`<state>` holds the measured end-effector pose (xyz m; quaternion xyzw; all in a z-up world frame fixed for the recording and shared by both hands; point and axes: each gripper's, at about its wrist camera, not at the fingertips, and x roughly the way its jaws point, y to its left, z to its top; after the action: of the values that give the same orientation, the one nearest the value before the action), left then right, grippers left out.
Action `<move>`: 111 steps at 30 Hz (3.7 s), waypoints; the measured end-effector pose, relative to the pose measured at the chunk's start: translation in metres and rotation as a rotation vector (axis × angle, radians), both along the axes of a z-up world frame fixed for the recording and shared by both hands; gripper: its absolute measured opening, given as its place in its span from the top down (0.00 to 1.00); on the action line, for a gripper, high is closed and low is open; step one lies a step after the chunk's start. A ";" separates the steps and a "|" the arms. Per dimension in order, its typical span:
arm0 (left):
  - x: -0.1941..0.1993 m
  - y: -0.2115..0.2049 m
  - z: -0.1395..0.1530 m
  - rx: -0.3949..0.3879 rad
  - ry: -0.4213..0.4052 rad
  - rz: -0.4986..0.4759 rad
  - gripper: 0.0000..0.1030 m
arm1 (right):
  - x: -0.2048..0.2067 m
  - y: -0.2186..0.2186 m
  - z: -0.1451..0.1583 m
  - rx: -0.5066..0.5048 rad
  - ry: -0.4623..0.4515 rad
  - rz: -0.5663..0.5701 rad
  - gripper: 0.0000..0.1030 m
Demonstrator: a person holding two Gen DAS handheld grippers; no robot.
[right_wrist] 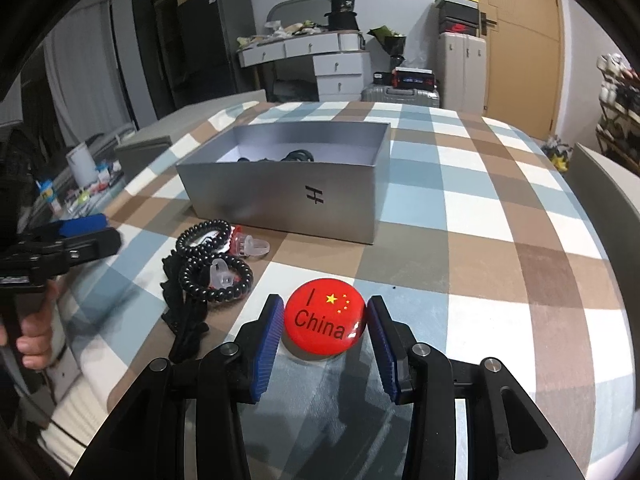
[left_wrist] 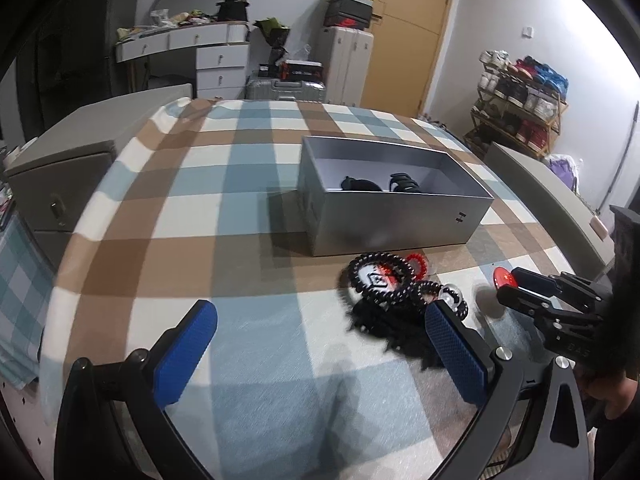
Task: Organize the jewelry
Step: 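Close the left gripper on a black bead bracelet while the right holds the badge, then carry the badge and bracelet into the silver box and open both grippers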
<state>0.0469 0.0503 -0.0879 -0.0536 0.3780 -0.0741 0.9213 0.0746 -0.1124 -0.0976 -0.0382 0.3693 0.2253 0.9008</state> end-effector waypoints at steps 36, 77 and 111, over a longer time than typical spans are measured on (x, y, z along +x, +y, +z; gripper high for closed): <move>0.050 -0.040 -0.018 0.042 0.184 -0.070 0.58 | -0.014 -0.007 0.001 0.123 0.015 0.021 0.59; 0.040 -0.025 0.070 -0.104 -0.038 -0.096 0.64 | 0.033 0.009 0.086 0.295 -0.080 0.089 0.59; 0.119 -0.030 0.036 -0.175 0.046 -0.158 0.64 | 0.124 0.026 0.050 0.269 0.039 0.107 0.59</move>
<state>0.1658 0.0198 -0.0519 -0.1057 0.3943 -0.1781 0.8954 0.1985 -0.0865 -0.0474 0.0677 0.3506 0.3210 0.8772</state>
